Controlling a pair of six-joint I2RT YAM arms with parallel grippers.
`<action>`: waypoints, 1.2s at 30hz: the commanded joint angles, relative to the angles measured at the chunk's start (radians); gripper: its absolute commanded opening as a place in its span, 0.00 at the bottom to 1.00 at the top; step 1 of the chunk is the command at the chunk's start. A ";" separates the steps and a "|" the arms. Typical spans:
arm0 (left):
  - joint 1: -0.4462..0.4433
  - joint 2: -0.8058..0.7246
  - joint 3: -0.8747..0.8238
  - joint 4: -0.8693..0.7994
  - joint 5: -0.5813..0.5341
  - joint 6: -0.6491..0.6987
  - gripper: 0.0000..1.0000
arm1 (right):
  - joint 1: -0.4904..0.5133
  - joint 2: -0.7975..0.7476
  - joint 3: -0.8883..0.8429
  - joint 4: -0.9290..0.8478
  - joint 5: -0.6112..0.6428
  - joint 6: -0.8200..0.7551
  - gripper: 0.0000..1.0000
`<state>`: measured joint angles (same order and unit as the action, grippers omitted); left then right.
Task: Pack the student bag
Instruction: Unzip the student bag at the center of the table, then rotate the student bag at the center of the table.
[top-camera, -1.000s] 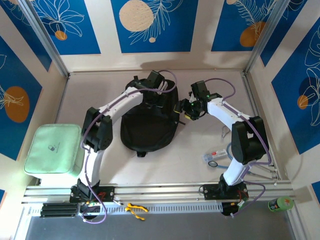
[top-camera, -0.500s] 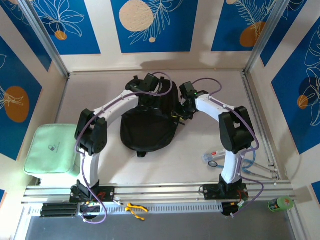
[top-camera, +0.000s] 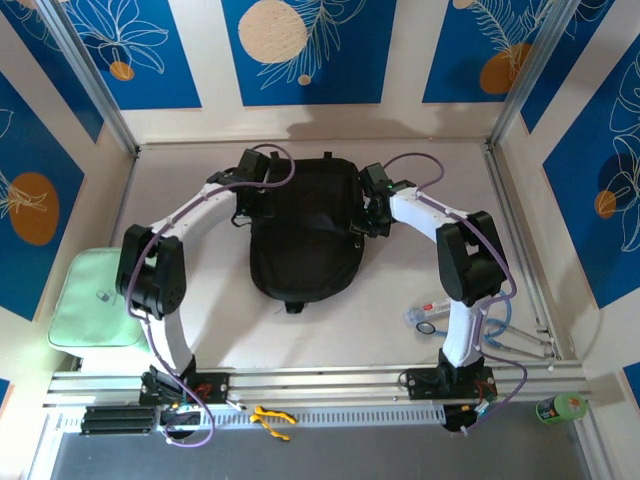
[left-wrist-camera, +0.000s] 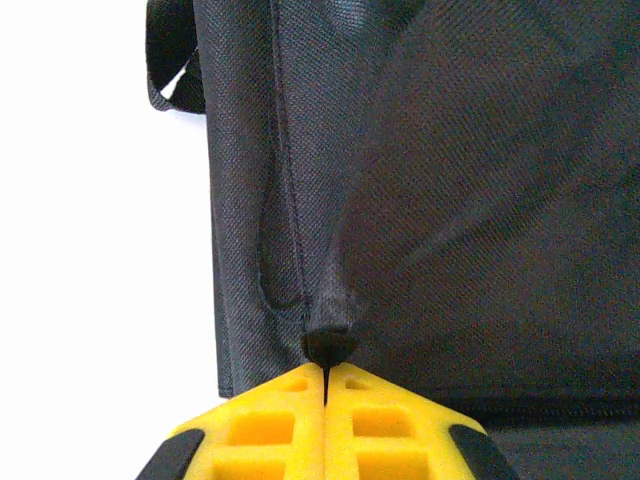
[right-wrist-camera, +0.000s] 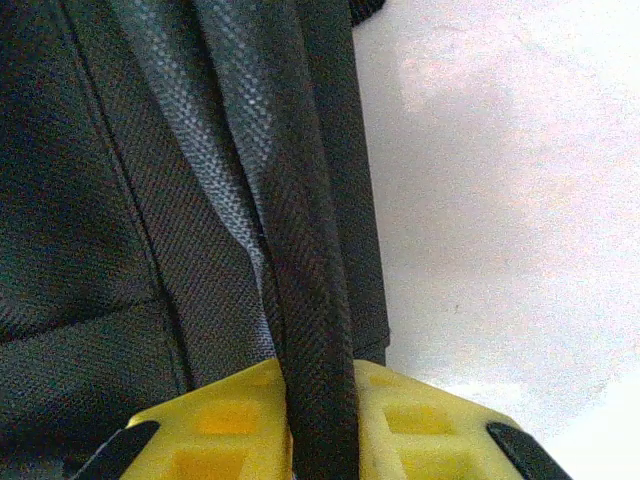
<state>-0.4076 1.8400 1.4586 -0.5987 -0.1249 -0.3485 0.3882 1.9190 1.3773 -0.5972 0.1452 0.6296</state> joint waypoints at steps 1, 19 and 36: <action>0.004 -0.076 -0.079 -0.003 -0.024 -0.037 0.00 | -0.017 0.010 0.018 -0.053 0.087 -0.095 0.20; 0.003 -0.405 -0.340 0.074 0.090 -0.058 0.37 | 0.023 -0.221 -0.065 0.027 0.022 -0.096 0.56; -0.247 -0.259 -0.539 0.312 0.263 -0.141 0.53 | -0.076 -0.559 -0.455 -0.298 0.181 0.342 0.63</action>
<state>-0.6209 1.5745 0.9516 -0.3119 0.1307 -0.4717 0.3275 1.4242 0.9585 -0.7990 0.2817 0.8406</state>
